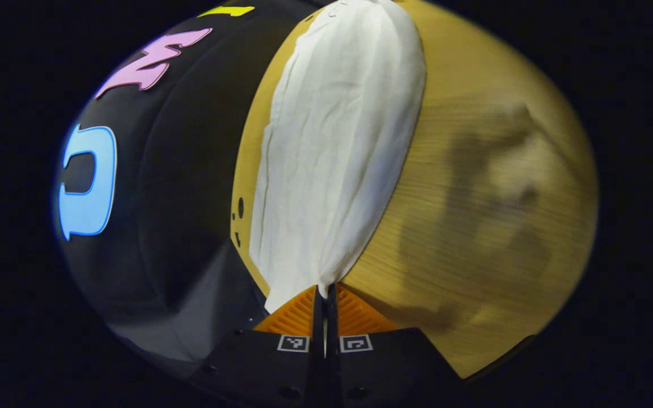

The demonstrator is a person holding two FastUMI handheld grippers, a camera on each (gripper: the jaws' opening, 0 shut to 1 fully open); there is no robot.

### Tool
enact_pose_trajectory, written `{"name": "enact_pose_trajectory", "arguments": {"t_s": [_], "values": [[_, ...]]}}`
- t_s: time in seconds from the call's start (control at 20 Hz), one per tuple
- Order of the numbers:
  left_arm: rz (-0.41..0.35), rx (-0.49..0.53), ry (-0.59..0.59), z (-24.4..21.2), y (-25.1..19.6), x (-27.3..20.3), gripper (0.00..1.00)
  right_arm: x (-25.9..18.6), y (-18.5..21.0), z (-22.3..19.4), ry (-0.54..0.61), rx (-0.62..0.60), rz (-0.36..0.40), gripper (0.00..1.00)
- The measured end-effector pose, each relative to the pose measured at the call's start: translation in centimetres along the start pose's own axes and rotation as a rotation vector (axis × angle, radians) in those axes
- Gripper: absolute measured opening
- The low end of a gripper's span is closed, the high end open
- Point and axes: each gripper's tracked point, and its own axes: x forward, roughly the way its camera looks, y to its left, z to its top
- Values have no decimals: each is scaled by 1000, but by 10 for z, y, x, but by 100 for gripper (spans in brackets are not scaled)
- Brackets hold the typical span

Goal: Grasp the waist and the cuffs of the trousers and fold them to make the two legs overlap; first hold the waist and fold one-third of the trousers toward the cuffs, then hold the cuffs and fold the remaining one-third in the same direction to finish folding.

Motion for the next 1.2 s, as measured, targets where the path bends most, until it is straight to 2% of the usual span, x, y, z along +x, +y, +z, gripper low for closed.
{"name": "enact_pose_trajectory", "arguments": {"t_s": [0.3,0.5,0.7,1.05,1.2], "values": [[58,-179,10,4,34,4,5,-16,-58,13,-18,165,-148,5],[116,-310,11,19,71,14,5,-6,-103,22,-17,279,-236,5],[136,-370,7,31,98,38,5,13,-127,24,1,374,-259,5],[169,-466,35,51,122,86,5,60,-129,28,47,419,-249,5],[146,-483,54,57,122,111,5,81,-126,25,74,485,-234,5]]}}
